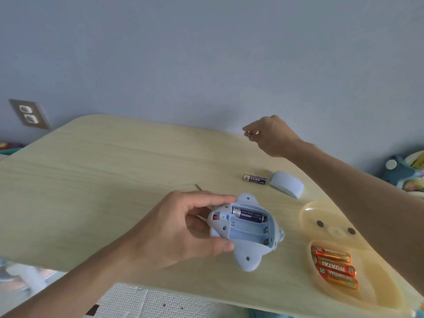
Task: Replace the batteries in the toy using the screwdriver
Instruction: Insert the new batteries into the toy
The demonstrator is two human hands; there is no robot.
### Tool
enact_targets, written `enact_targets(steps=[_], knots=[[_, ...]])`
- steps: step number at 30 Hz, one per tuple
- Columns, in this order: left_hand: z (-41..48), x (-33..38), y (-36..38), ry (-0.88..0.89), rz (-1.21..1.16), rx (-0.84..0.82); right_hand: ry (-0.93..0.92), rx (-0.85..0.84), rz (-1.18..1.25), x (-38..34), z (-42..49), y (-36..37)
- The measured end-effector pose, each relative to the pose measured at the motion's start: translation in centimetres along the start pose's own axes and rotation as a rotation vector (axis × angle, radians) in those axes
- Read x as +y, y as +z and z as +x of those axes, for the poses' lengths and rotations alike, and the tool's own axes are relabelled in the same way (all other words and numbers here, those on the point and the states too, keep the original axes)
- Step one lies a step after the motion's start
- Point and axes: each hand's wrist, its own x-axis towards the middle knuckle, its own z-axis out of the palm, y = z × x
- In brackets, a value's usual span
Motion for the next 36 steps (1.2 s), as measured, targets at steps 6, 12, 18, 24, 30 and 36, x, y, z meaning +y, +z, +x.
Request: enact_targets(steps=[6,12,18,24,30,36], knots=[[0.2,0.1,0.0,0.022,-0.016,-0.009,-0.088,0.048,0.381,-5.9,-11.7,-9.1],[0.2,0.2,-0.1,0.036,-0.009,-0.005,-0.037,-0.03,0.702,-8.5,-20.8,-10.7],[0.2,0.1,0.0,0.061,-0.016,0.0,-0.007,0.012,0.495,-8.9,-22.3,-8.2],[0.2,0.1,0.0,0.07,-0.01,-0.008,0.039,0.024,0.43,-8.7,-22.9,-6.5],[0.4,-0.2,0.0,0.084,0.005,0.002,-0.018,0.02,0.379,-8.5,-22.7,-6.4],[0.3,-0.3,0.0,0.085,0.016,0.001,-0.099,-0.009,0.256,-9.1,-22.1,-6.1]])
